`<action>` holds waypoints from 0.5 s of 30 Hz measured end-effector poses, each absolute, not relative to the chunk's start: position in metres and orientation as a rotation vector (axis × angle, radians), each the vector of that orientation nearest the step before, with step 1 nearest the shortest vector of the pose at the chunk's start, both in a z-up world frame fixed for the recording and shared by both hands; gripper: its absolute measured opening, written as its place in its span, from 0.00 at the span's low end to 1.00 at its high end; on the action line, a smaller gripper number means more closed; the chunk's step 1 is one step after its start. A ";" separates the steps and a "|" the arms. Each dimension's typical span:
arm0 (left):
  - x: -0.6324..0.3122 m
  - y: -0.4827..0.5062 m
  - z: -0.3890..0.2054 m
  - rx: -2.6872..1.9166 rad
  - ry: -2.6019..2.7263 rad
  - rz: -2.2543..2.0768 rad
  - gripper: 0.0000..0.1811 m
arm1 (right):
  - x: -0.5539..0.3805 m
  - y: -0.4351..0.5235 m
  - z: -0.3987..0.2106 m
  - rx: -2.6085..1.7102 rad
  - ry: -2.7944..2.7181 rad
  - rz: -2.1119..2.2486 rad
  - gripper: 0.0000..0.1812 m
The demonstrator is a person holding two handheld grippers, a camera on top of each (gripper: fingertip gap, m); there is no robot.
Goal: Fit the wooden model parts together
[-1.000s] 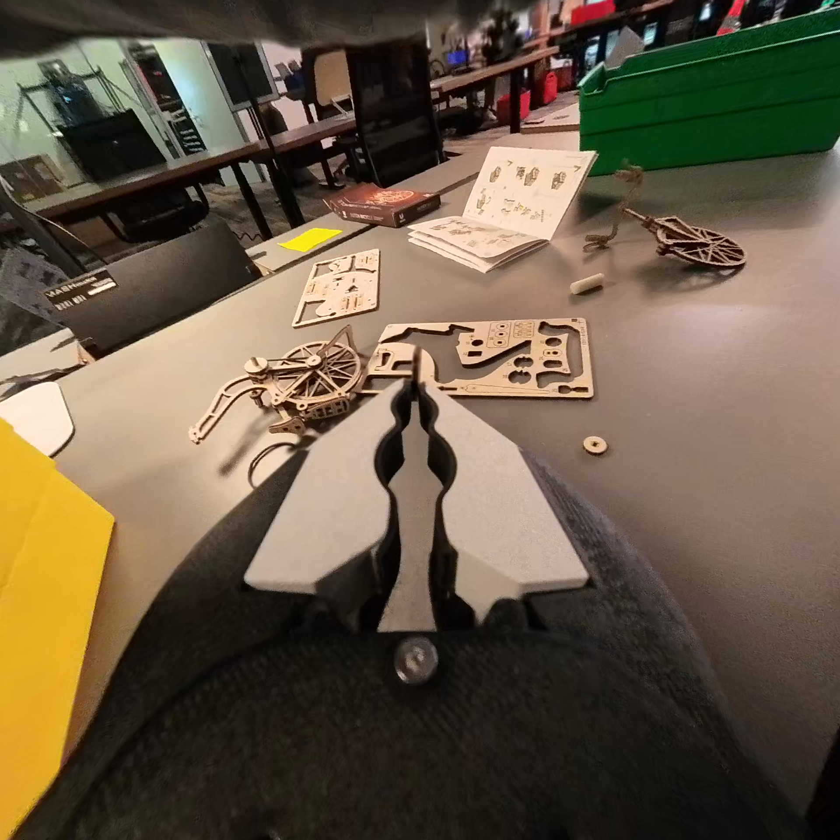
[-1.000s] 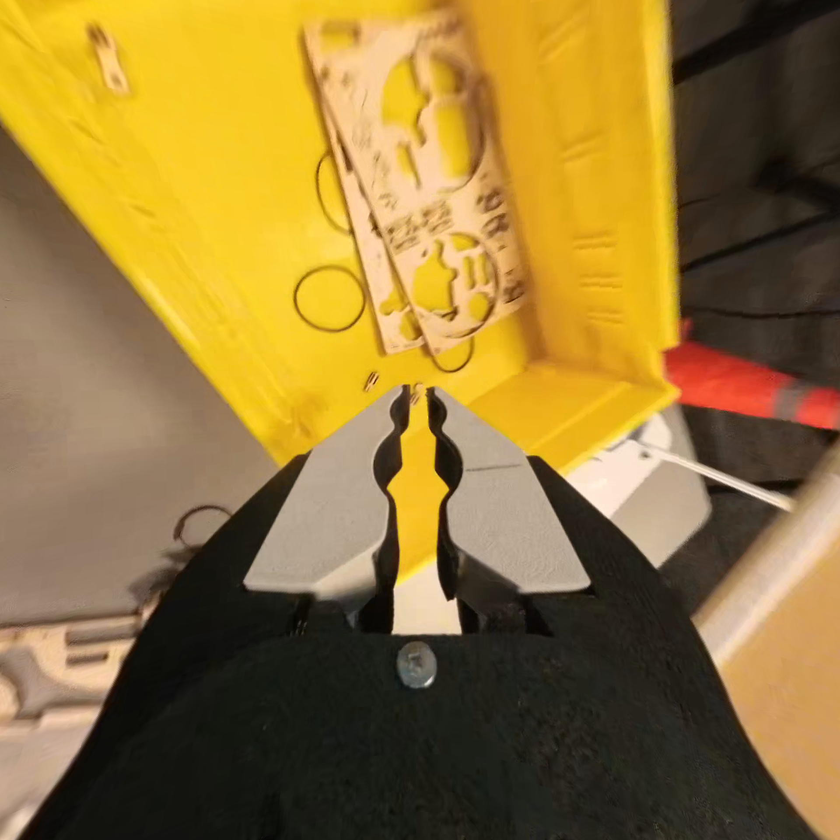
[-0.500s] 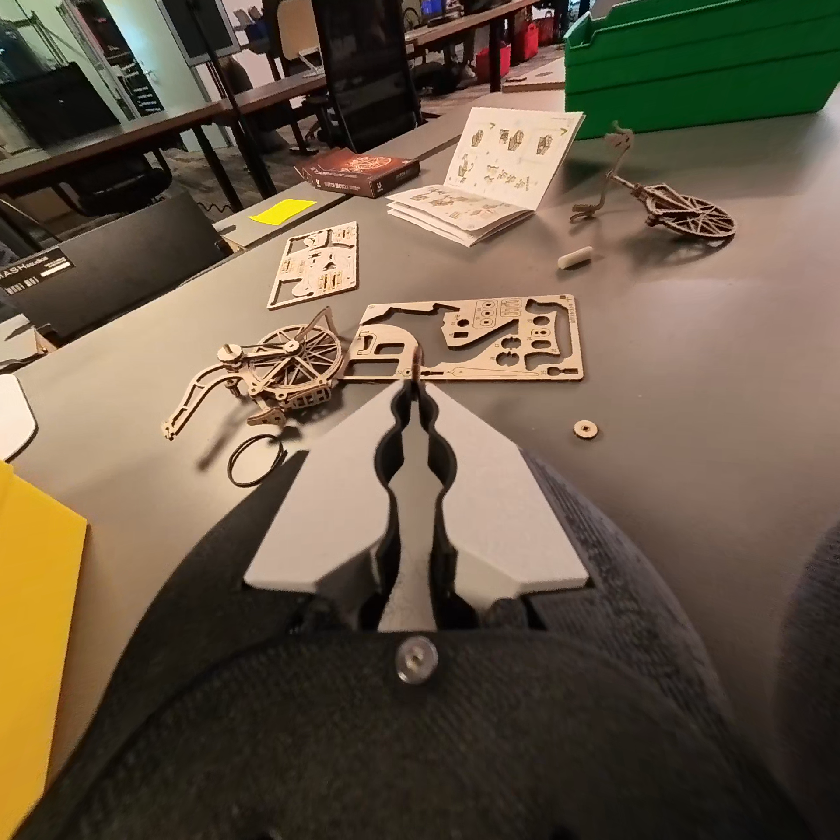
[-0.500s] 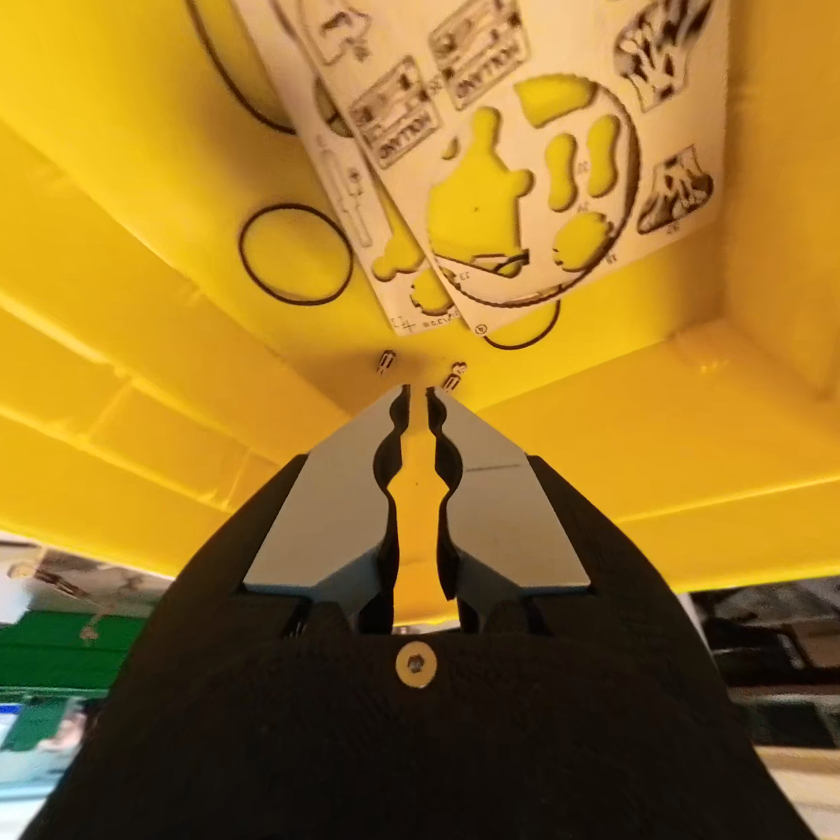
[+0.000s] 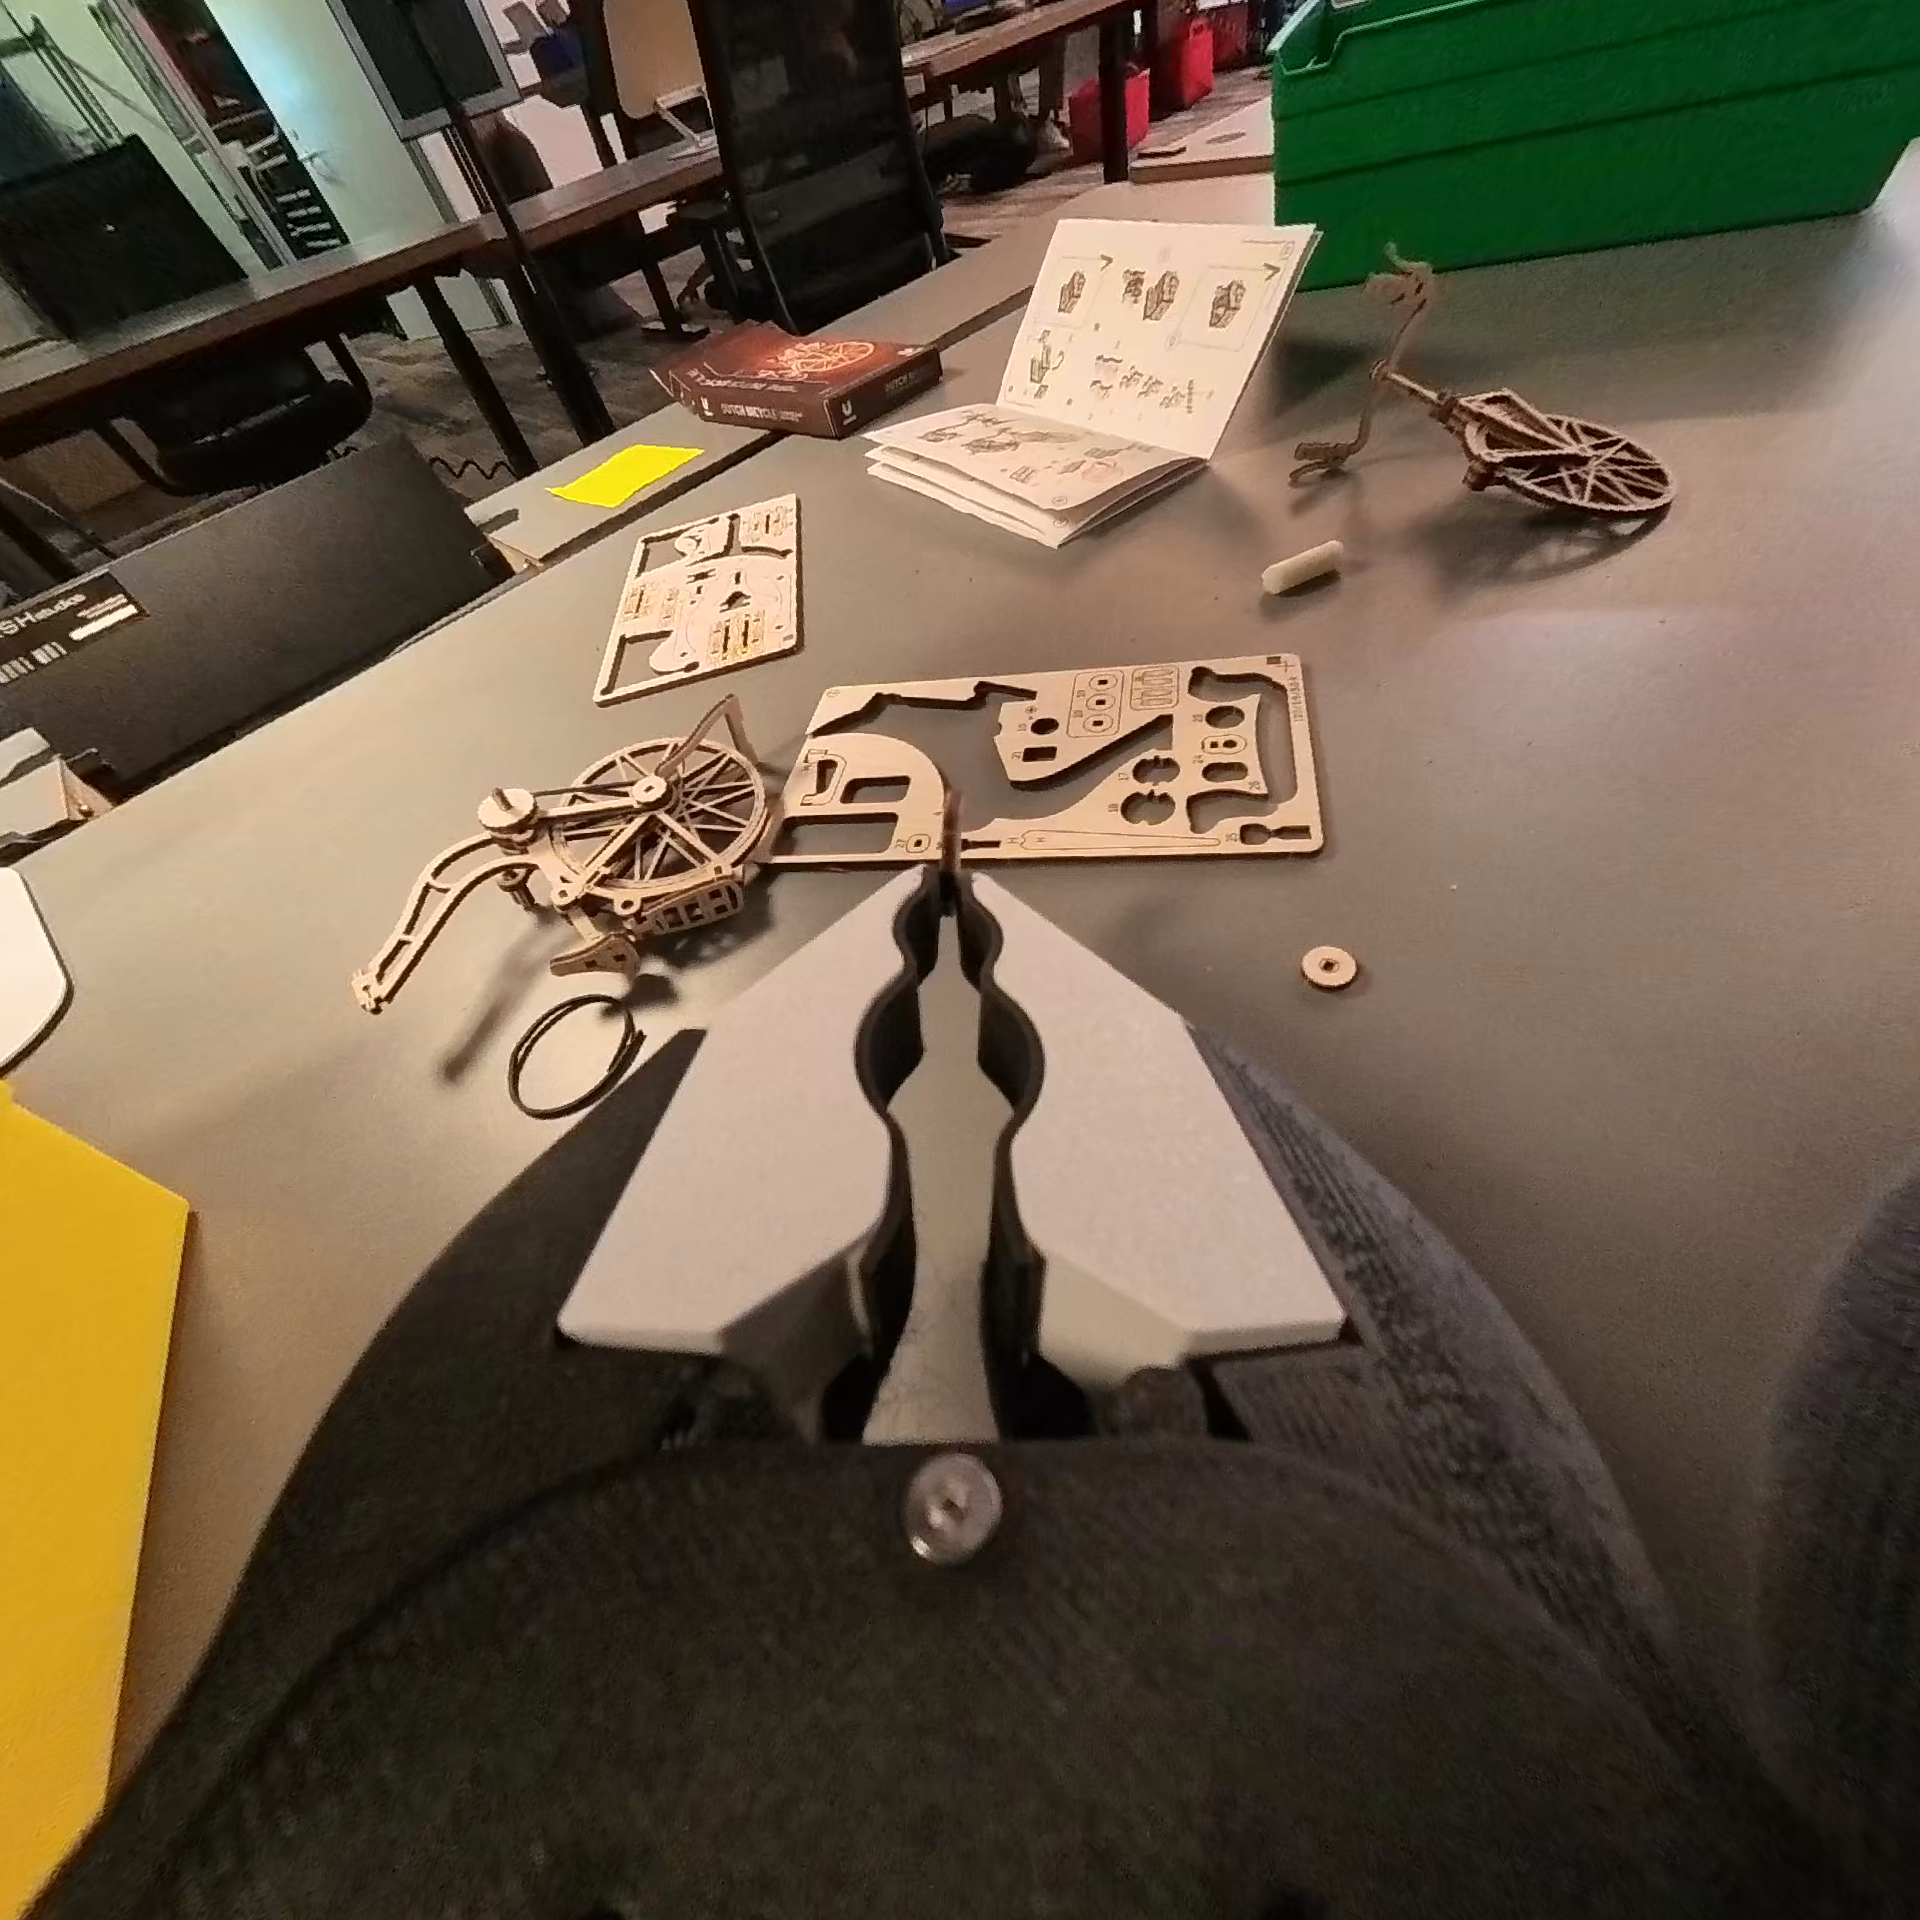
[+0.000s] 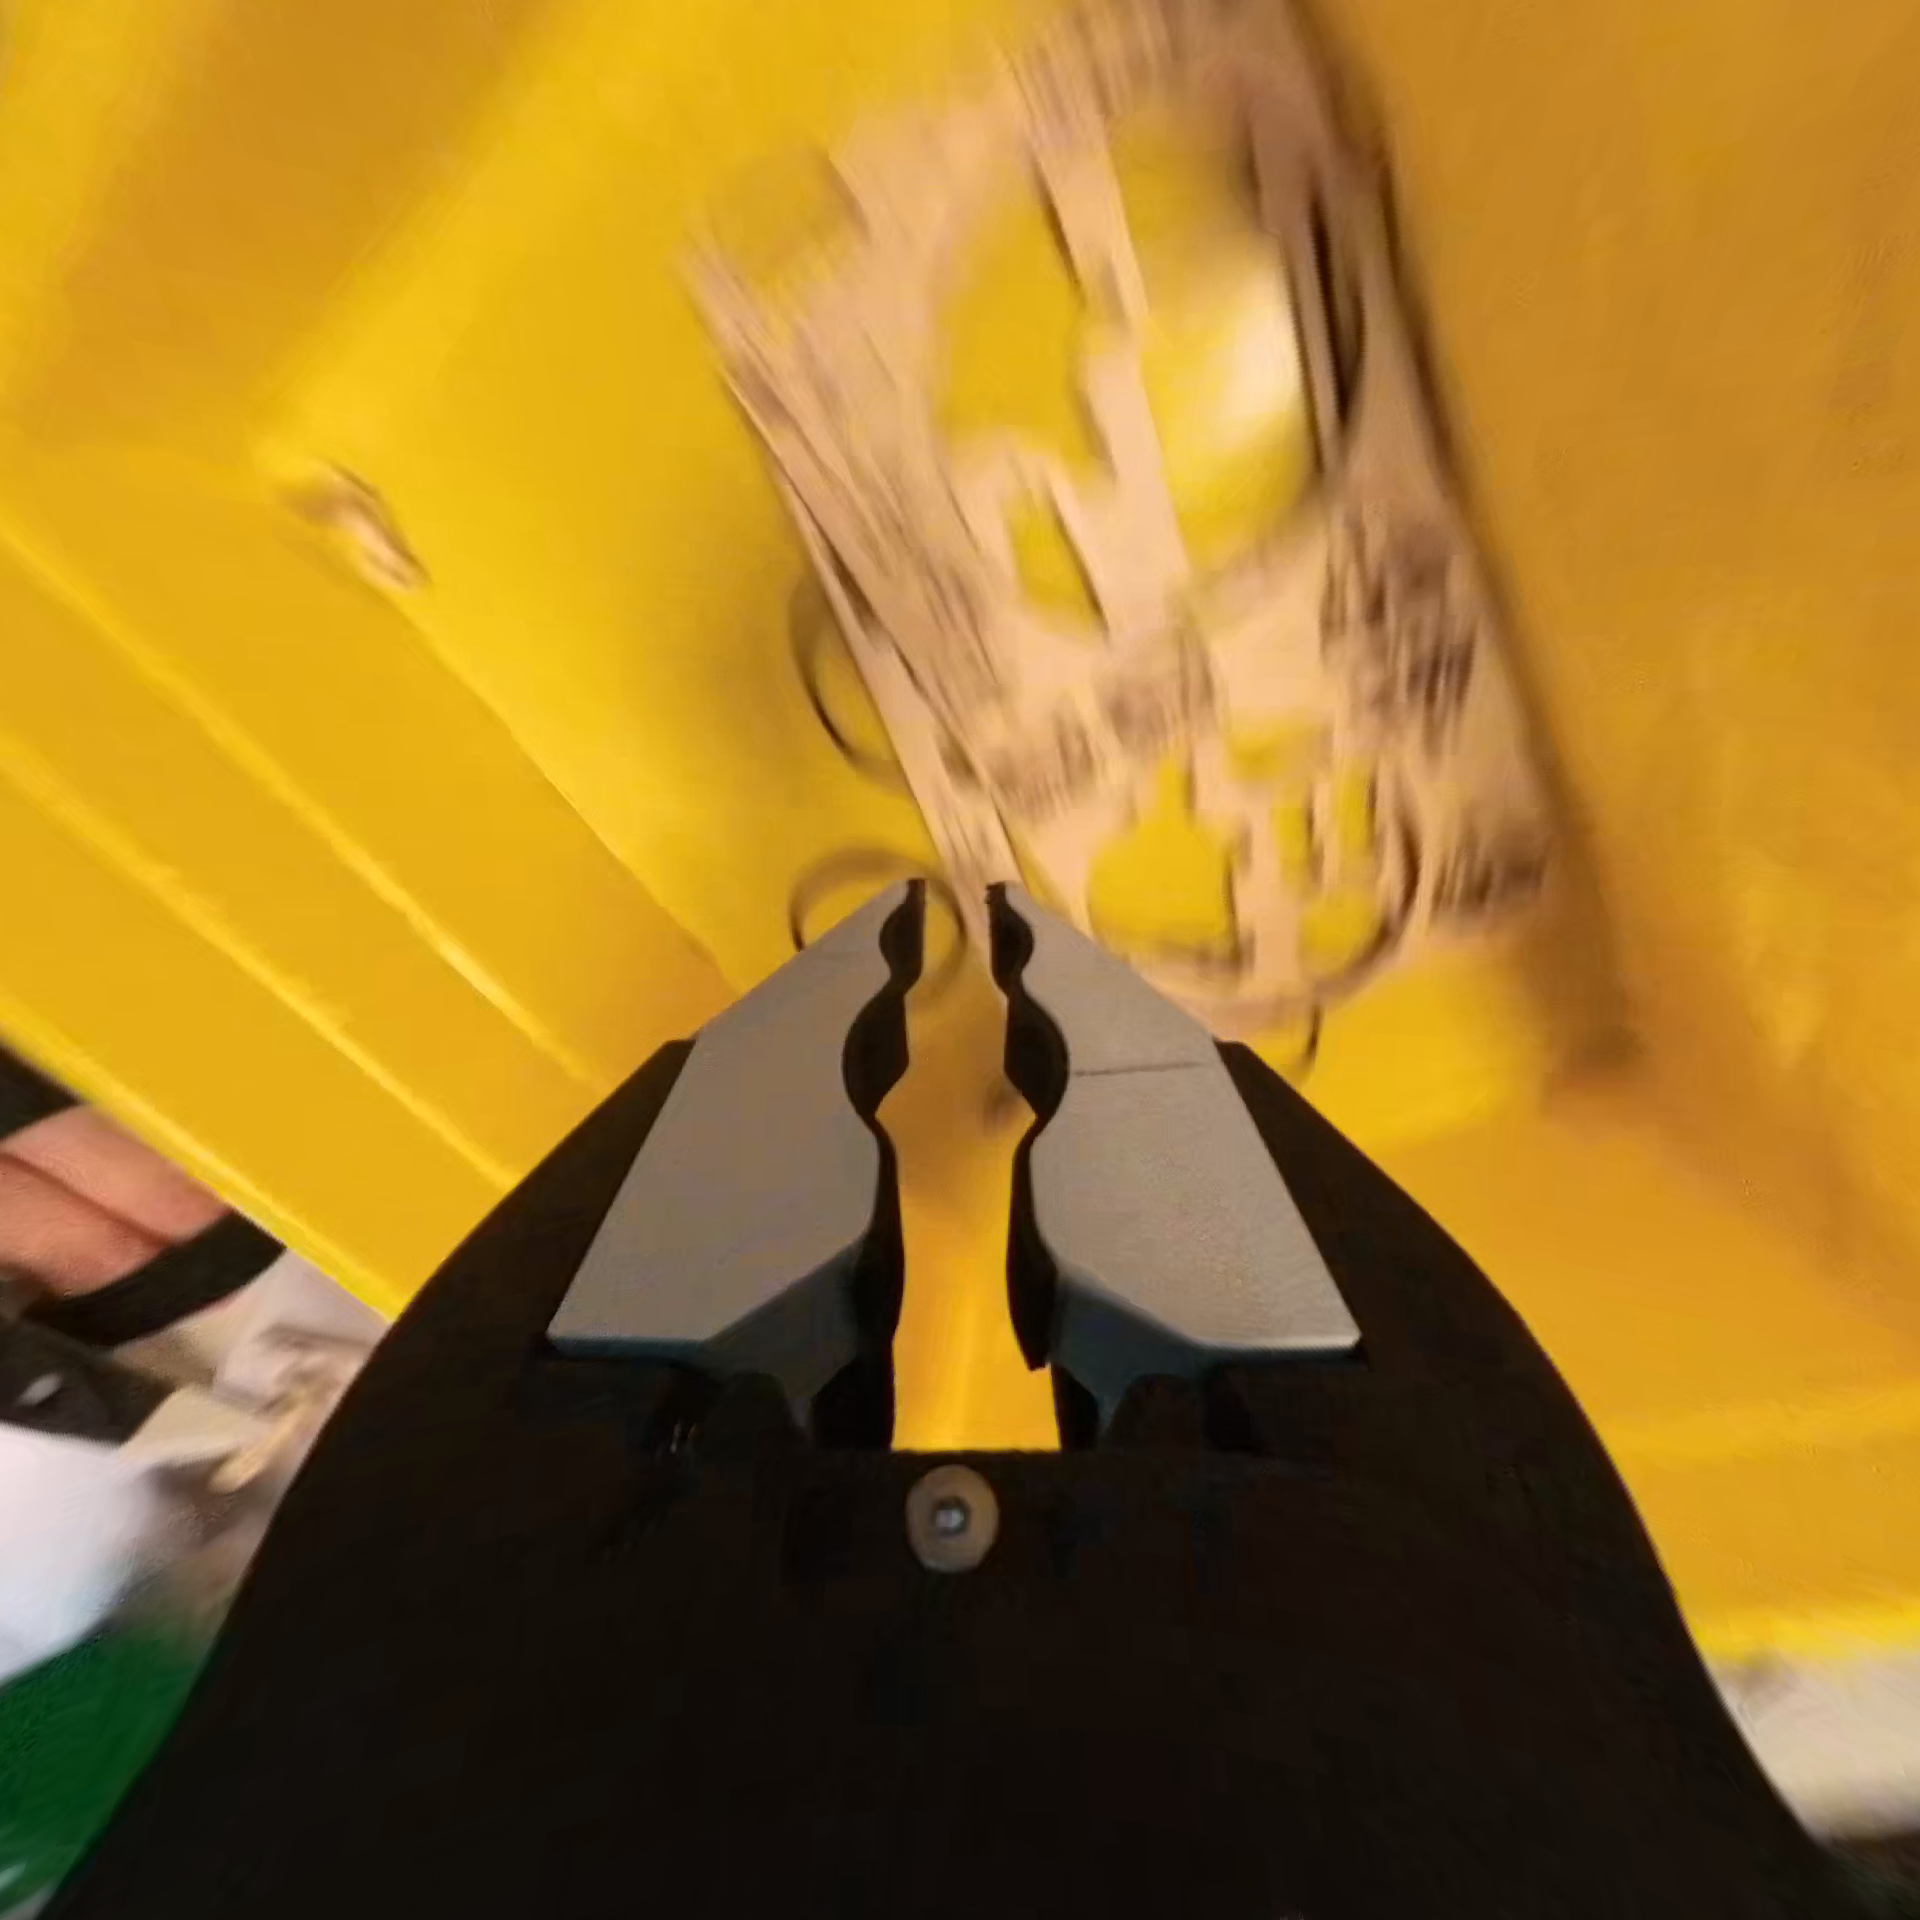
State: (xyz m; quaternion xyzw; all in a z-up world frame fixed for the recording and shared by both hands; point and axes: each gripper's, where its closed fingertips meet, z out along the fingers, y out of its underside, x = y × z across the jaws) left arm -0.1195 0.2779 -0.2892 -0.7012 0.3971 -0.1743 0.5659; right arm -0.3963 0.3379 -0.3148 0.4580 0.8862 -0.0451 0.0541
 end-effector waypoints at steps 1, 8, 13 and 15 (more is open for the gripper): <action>-0.119 0.278 -0.289 -1.649 0.935 -0.409 0.01 | -0.413 0.314 -0.308 1.246 2.804 -0.344 0.06; -0.119 0.277 -0.290 -1.648 0.945 -0.407 0.01 | -0.468 0.242 -0.320 0.639 3.197 -0.722 0.12; -0.118 0.276 -0.290 -1.645 0.952 -0.413 0.01 | -0.482 0.234 -0.332 0.634 3.170 -0.814 0.09; -0.117 0.275 -0.291 -1.645 0.959 -0.414 0.01 | -0.485 0.233 -0.338 0.635 3.183 -0.794 0.09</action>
